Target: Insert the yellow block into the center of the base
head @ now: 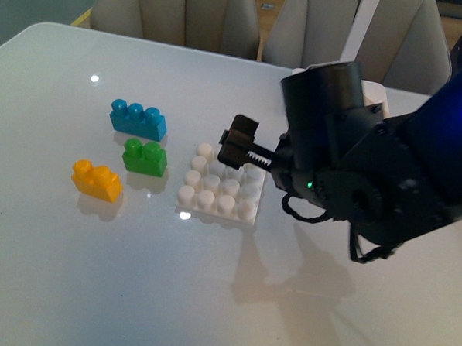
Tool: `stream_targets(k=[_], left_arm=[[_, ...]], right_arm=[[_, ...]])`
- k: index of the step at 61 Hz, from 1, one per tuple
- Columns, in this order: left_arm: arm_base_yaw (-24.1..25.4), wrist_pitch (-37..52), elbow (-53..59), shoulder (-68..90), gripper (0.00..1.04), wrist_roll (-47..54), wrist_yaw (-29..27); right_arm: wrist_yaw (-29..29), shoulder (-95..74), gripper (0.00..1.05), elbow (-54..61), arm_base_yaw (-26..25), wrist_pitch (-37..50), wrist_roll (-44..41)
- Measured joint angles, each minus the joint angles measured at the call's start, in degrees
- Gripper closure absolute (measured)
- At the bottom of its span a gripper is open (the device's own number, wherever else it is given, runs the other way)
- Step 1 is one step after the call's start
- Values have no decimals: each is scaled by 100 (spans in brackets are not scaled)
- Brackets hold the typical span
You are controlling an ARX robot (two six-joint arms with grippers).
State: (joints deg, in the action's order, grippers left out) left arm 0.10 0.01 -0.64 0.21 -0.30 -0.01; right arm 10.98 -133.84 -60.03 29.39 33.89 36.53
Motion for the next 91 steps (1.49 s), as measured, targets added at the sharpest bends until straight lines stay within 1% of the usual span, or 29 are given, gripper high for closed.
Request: stream_targets(k=[4, 15, 20, 28, 30, 31, 32, 33, 34, 35, 37, 38, 40, 42, 44, 49, 55, 56, 60, 73, 75, 76, 78, 83, 91], left_arm=[[2, 0, 0, 0, 7, 0, 0], [2, 0, 0, 0, 7, 0, 0], [2, 0, 0, 0, 7, 0, 0], [2, 0, 0, 0, 7, 0, 0], [2, 0, 0, 0, 7, 0, 0], [2, 0, 0, 0, 7, 0, 0], [2, 0, 0, 0, 7, 0, -4], [2, 0, 0, 0, 7, 0, 2], [2, 0, 0, 0, 7, 0, 9], [2, 0, 0, 0, 7, 0, 2], [2, 0, 0, 0, 7, 0, -2], [2, 0, 0, 0, 7, 0, -2], [2, 0, 0, 0, 7, 0, 0], [0, 0, 0, 0, 7, 0, 0], [2, 0, 0, 0, 7, 0, 0], [2, 0, 0, 0, 7, 0, 0], [2, 0, 0, 0, 7, 0, -2], [2, 0, 0, 0, 7, 0, 0], [2, 0, 0, 0, 7, 0, 0], [2, 0, 0, 0, 7, 0, 0], [2, 0, 0, 0, 7, 0, 0], [2, 0, 0, 0, 7, 0, 0], [0, 0, 0, 0, 7, 0, 0], [2, 0, 0, 0, 7, 0, 0], [2, 0, 0, 0, 7, 0, 0]], right_arm=[[-155, 546, 9, 474, -144, 247, -181], [-332, 1757, 9, 1587, -511, 566, -645], [-402, 2430, 9, 2094, -697, 573, -876], [-586, 3777, 9, 2820, -1023, 219, -1163], [-531, 4024, 9, 2968, -1086, 223, -1290], [-295, 4164, 12, 3136, -1108, 564, -1491], [-175, 4236, 14, 3235, -1132, 787, -1543], [83, 4376, 18, 3471, -1196, 1357, -1825], [184, 4472, 21, 3622, -1237, 1705, -2072], [219, 4531, 23, 3718, -1270, 1910, -2133], [262, 4791, 30, 4070, -1399, 2612, -2618], [264, 4859, 31, 4144, -1432, 2745, -2662], [264, 5125, 38, 4385, -1556, 3099, -2977], [225, 5316, 44, 4516, -1631, 3165, -3101], [157, 5480, 49, 4631, -1681, 3161, -3217], [-92, 5995, 71, 5047, -1895, 2931, -3475], [-232, 6424, 88, 5252, -2044, 2706, -3523], [-289, 6577, 93, 5311, -2083, 2629, -3536], [-363, 6874, 103, 5418, -2157, 2457, -3571], [-610, 7969, 103, 5735, -2422, 1661, -3602], [-761, 8115, 103, 5766, -2520, 1543, -3602], [-938, 8216, 103, 5783, -2614, 1458, -3611], [-1056, 8408, 103, 5814, -2771, 1296, -3615], [-1058, 8793, 103, 5877, -2907, 988, -3615], [-1082, 9396, 103, 5921, -2918, 457, -3617]])
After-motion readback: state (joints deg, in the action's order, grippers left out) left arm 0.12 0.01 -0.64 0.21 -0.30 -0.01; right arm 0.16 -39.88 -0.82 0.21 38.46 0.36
